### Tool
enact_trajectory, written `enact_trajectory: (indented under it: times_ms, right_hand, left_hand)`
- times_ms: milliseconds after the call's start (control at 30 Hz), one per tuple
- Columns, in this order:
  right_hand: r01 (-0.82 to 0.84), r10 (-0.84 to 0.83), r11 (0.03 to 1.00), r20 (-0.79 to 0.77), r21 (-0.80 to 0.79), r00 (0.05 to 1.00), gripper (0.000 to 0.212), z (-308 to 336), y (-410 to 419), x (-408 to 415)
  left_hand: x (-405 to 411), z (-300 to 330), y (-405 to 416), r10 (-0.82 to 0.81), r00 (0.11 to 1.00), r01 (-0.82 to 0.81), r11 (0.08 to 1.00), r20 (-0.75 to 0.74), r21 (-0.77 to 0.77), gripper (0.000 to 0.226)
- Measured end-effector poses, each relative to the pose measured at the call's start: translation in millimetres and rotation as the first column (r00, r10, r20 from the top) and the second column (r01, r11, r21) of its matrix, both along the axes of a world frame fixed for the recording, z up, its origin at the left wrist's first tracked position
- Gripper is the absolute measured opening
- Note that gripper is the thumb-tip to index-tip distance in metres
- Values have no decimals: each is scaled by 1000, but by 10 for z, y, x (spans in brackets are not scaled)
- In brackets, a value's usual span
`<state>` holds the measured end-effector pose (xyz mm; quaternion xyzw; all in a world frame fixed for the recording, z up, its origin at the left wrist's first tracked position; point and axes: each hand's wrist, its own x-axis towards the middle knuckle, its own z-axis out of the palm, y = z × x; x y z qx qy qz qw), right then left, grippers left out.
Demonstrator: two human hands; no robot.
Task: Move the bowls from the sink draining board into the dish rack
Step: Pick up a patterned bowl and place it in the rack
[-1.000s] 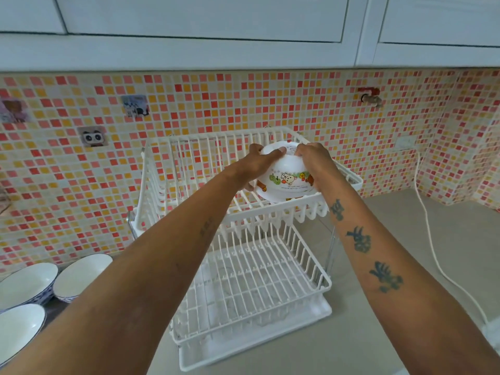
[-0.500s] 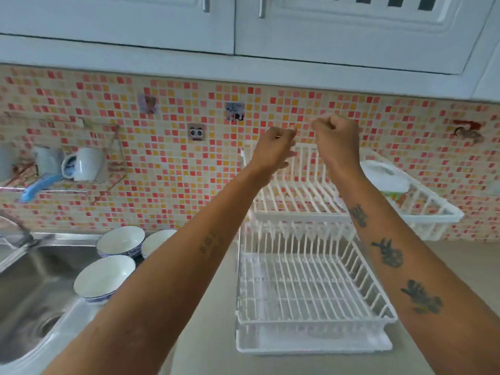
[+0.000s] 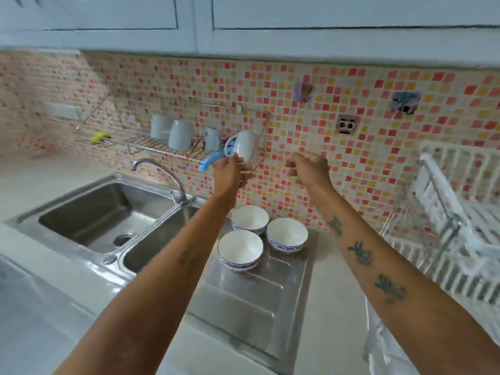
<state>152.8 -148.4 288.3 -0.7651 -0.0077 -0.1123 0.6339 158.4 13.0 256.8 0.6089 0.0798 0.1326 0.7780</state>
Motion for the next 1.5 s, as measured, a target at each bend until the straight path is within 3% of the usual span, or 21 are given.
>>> enact_trajectory:
  times_ms: [200,367,467,600,800,867,967,1167,1367,1500]
  right_hand:
    - [-68,15,990,-393,-121,919,24,-985,506,554]
    - [-161,-3,972,-703,-168,711,32,-1628,673,671]
    - [-199,-25,963,-800,-179,600,52,-2006,717,765]
    - [-165,-39,975,-845,-149,533,53,-2327,782,848]
    - [-73,-44,992,-814,-105,580,35,-2559,839,976]
    - [-64,-32,994,-811,-85,584,43,-2566,866,977]
    - [-44,-62,992,-779,-115,624,52,-2617,874,968]
    - [66,-103,995,-724,-78,682,48,-2783,880,936]
    - [175,-160,984,-639,-40,752,48,-2780,870,780]
    - [269,-197,962,-552,53,811,47,-2442,797,671]
  left_hand:
    - [184,-847,960,61,943,-34,996,-326,88,27]
    - [278,-1630,1228,-56,779,147,985,-625,95,33]
    - [418,-2000,1215,-151,686,243,970,-712,29,41]
    - [593,-2272,1060,-222,618,328,944,-754,-9,34]
    - [788,-2436,870,-203,620,358,933,-758,43,20]
    - [799,-2467,848,-211,616,371,928,-759,44,19]
    - [822,-2560,843,-192,625,368,927,-756,69,27]
    - [758,-2577,805,-183,642,376,922,-744,97,39]
    - [625,-2475,794,-276,613,369,928,-740,-41,31]
    - [533,-2169,722,-310,615,253,948,-725,-191,20]
